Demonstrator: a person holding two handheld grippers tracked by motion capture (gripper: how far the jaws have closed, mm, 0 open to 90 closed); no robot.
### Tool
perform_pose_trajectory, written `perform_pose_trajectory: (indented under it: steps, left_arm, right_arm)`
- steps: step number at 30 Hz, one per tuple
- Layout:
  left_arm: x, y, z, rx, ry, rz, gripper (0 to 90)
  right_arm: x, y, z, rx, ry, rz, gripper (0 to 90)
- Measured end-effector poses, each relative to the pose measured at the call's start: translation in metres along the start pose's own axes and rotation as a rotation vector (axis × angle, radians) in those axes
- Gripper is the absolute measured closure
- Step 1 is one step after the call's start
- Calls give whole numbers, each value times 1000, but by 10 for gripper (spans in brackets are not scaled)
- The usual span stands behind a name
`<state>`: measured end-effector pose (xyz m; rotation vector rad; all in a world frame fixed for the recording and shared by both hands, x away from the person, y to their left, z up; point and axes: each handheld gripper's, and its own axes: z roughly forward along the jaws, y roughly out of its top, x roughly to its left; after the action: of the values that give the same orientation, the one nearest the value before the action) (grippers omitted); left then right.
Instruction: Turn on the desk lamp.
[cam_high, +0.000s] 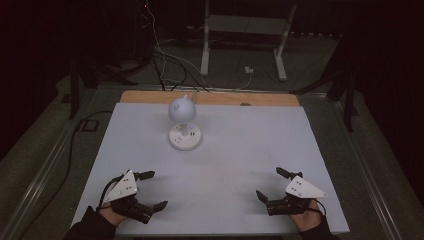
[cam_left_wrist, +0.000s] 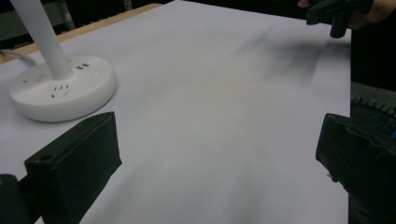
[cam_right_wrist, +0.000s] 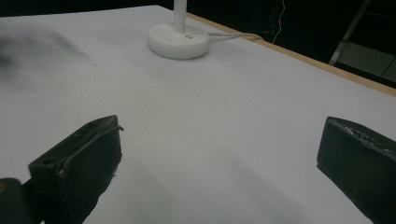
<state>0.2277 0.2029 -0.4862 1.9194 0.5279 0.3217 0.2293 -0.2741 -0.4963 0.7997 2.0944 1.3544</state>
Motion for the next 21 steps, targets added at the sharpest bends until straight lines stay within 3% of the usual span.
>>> perform_pose_trajectory:
  steps: [10,21]
  left_arm:
    - [3,10,1,-8,12,5,3]
    - [6,23,10,-14,-4,-2,3]
  right_arm:
    - [1,0,1,2,1,-8,0]
    - [1,1,0,-3,1,-10,0]
